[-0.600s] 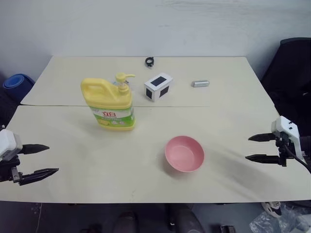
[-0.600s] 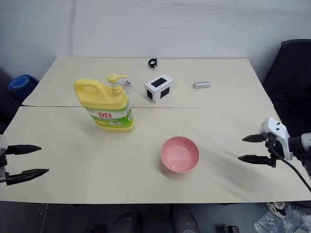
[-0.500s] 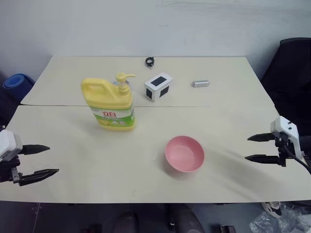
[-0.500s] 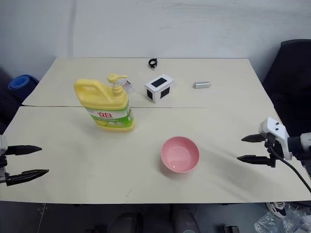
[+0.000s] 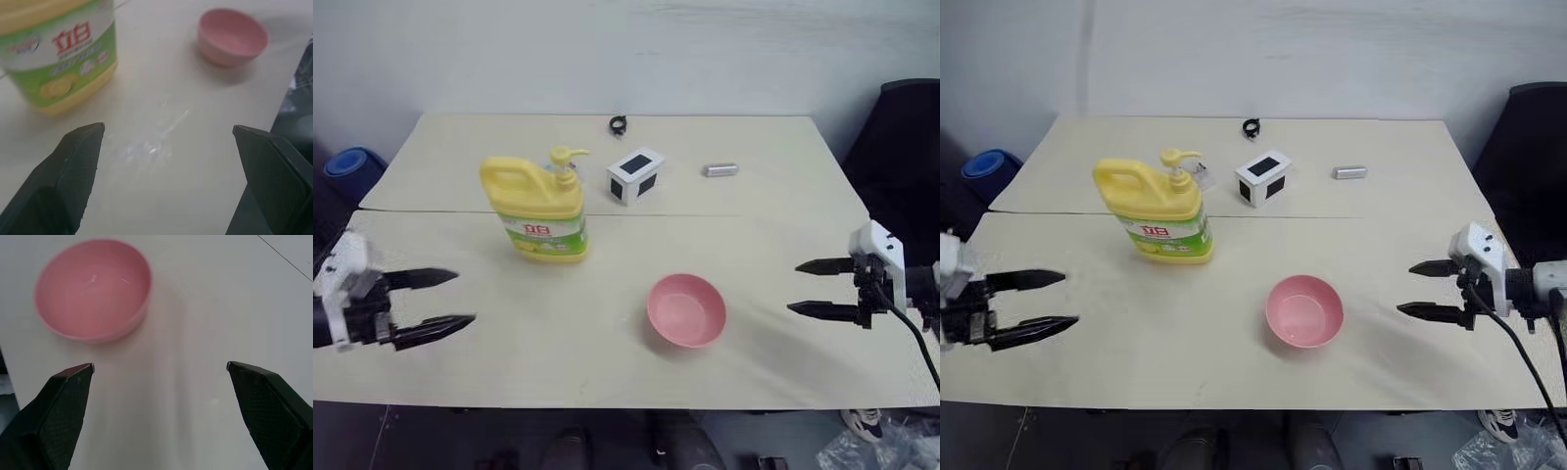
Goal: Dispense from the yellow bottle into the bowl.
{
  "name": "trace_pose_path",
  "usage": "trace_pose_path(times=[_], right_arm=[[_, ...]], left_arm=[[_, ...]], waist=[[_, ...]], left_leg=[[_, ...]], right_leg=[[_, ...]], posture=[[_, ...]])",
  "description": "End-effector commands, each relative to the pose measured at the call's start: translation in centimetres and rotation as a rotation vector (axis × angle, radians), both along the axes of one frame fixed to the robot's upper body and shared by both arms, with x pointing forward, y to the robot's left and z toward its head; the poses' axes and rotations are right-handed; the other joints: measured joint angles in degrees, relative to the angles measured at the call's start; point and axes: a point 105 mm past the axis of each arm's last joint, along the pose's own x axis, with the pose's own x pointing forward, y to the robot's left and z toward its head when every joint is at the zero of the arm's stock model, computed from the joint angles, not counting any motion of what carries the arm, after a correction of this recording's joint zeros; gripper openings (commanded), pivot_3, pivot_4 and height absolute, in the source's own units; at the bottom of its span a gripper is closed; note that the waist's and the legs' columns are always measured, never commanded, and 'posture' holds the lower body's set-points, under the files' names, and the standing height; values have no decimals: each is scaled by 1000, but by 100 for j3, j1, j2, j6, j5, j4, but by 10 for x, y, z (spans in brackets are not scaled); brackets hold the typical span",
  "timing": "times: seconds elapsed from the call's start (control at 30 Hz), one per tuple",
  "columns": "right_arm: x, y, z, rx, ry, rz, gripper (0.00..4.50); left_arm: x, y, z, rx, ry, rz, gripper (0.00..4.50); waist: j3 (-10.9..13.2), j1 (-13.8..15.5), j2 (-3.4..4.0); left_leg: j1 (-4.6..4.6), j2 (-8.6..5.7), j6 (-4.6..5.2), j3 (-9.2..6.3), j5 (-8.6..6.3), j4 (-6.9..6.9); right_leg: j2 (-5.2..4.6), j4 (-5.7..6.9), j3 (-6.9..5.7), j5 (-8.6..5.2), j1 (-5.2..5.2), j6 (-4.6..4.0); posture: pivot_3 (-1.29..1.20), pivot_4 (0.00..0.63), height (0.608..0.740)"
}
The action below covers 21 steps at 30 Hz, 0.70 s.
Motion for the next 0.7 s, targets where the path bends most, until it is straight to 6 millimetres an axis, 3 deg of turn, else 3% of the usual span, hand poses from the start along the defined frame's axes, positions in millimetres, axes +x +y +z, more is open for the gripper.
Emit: trace_pose_path(times=[0.03, 0.17, 0.27, 0.4, 0.5, 0.63, 0.7], right_arm=[[-17, 36, 12, 21, -51, 97, 4500], [-36, 93, 0, 31, -35, 147, 4500], [-43, 114, -6, -9, -77, 178, 4500], [-37, 133, -14, -22, -147, 157, 4500], [-35, 141, -23, -35, -157, 149, 3888], [-36, 147, -39, -74, -145, 174, 2601], [-36, 149, -45, -78, -134, 182, 2601]], left_arm=[[-9, -34, 11, -20, 13, -133, 4449], [-30, -65, 4, 55, 81, -374, 4449], [-31, -71, 1, 81, 98, -417, 4449], [-31, -79, 4, 96, 79, -467, 4449], [-33, -86, 8, 98, 61, -490, 4500], [-28, -90, 15, 90, 18, -472, 4500], [-25, -91, 17, 84, 14, -462, 4500]], waist=[[0, 1, 0], [0, -45, -11], [1, -29, -11], [3, -18, -41], [2, -16, -45], [2, -17, -46], [2, -18, -46]], left_leg=[[0, -1, -1, -3, 0, 0], [4, 1, -3, -14, 0, 4], [11, -7, -4, -11, 0, 12], [2, -5, -5, -11, 0, 38], [0, -5, -3, -7, -1, 43], [-1, -5, 7, -1, -8, 46], [-3, -4, 14, -1, -13, 50]], right_leg=[[0, 0, 2, 1, 0, 2], [10, 2, 20, 4, 0, 5], [37, 7, 39, 5, 0, 7], [88, -4, 57, 3, 0, 3], [88, -6, 61, 4, 0, 4], [87, -5, 66, 6, -1, 9], [88, -5, 68, 8, -1, 11]], posture=[[0, 150, 740], [0, 150, 740], [0, 150, 740], [0, 150, 740], [0, 150, 740], [0, 150, 740], [0, 150, 740]])
